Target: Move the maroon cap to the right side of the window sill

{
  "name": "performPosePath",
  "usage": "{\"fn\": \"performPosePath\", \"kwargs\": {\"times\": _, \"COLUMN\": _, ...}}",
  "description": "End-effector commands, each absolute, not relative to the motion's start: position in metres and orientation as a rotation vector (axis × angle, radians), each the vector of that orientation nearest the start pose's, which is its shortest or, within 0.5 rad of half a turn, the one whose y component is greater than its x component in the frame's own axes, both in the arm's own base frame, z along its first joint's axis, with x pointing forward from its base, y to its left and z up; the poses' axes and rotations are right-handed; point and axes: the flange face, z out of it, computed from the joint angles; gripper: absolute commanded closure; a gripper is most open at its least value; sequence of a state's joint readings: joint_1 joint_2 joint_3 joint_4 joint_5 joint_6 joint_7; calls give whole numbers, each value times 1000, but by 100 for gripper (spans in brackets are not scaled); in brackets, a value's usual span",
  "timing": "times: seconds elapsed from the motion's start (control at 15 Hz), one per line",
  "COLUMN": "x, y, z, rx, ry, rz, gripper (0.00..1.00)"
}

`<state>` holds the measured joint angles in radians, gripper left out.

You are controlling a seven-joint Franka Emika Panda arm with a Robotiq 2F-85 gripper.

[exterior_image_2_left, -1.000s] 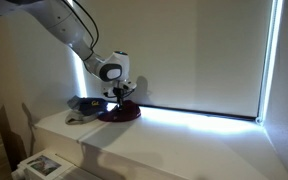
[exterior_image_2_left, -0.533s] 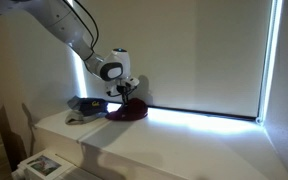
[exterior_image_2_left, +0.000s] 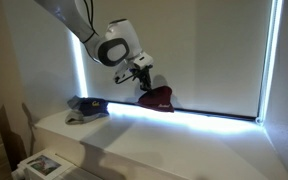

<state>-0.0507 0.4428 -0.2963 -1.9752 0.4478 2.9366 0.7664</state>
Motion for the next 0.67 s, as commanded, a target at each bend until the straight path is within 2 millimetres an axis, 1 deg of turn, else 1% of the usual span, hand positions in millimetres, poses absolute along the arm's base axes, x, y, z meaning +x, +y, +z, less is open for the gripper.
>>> {"fn": "performPosePath", "kwargs": {"times": 0.0, "x": 529, "y": -274, "z": 332, "rx": -1901, "ry": 2072, "rz": -887, "gripper": 99}}
{"fn": "performPosePath", "kwargs": {"times": 0.2, "x": 473, "y": -315, "z": 361, "rx": -1741, "ry": 2120, "rz": -1140, "gripper": 99}}
{"fn": "performPosePath", "kwargs": {"times": 0.4, "x": 423, "y": -352, "z": 394, "rx": -1532, "ry": 2177, "rz": -1365, "gripper": 99}}
{"fn": "performPosePath", "kwargs": {"times": 0.53, "x": 391, "y": -380, "z": 407, "rx": -1387, "ry": 2213, "rz": -1497, "gripper": 99}}
{"fn": "performPosePath", "kwargs": {"times": 0.6, "x": 375, "y": -418, "z": 437, "rx": -1341, "ry": 2243, "rz": -1533, "gripper": 99}}
